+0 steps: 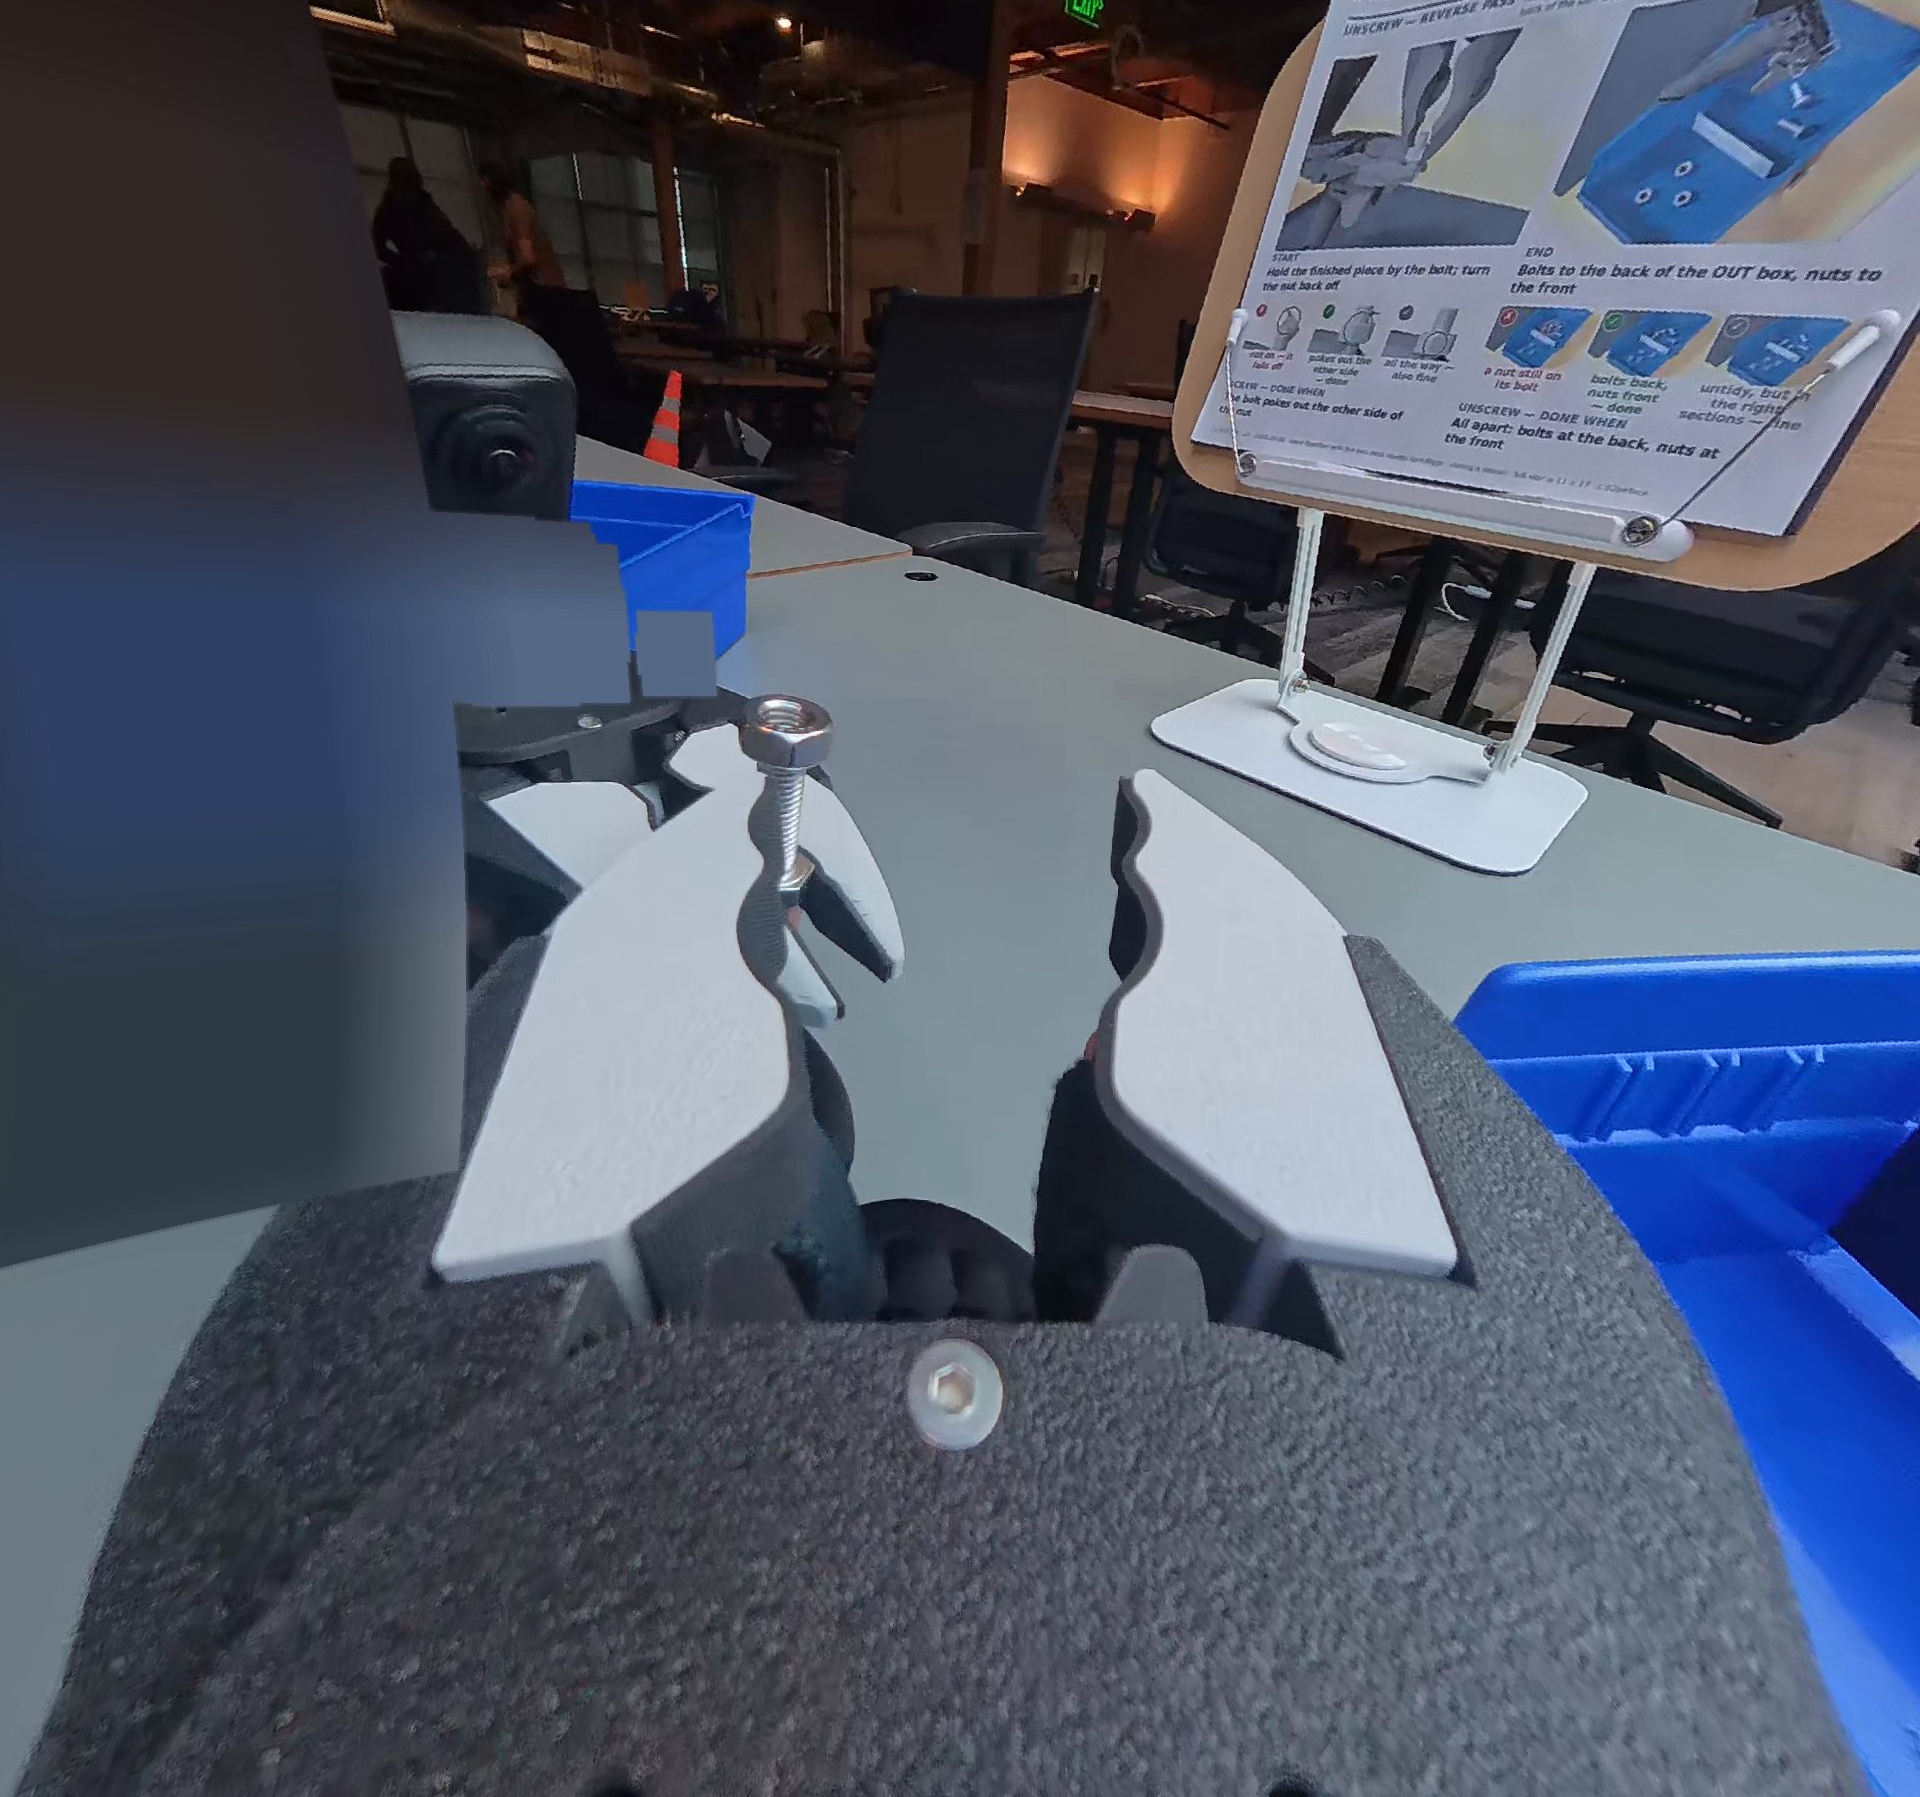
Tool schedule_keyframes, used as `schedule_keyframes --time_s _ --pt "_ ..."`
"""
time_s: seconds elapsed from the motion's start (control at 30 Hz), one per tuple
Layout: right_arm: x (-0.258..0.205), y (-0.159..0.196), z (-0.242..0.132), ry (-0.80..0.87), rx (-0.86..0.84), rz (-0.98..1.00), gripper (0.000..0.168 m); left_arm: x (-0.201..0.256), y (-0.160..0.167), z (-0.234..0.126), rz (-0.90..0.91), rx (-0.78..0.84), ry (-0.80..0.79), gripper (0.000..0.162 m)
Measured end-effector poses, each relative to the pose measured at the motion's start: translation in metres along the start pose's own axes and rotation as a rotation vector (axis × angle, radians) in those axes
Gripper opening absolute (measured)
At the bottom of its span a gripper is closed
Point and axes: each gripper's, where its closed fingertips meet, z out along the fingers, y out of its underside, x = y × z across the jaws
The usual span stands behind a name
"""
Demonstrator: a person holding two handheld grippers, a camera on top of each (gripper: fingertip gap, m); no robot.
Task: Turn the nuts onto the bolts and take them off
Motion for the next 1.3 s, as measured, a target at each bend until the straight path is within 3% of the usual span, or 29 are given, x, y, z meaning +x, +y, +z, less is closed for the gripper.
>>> schedule_keyframes --time_s 0.4,1.0,1.3 --pt "-0.02 -0.007 0.037 -0.068 0.005 0.01 0.063 0.0 0.0 0.0 0.004 0.001 -0.001 0.013" --pt "-0.003 -0.004 0.001 -0.013 0.025 0.048 0.06 -0.002 -0.002 -0.002 -0.01 0.018 -0.007 0.013" --pt "-0.02 -0.008 0.037 -0.062 0.017 -0.001 0.062 -0.001 -0.002 -0.002 -0.005 0.015 -0.006 0.013"
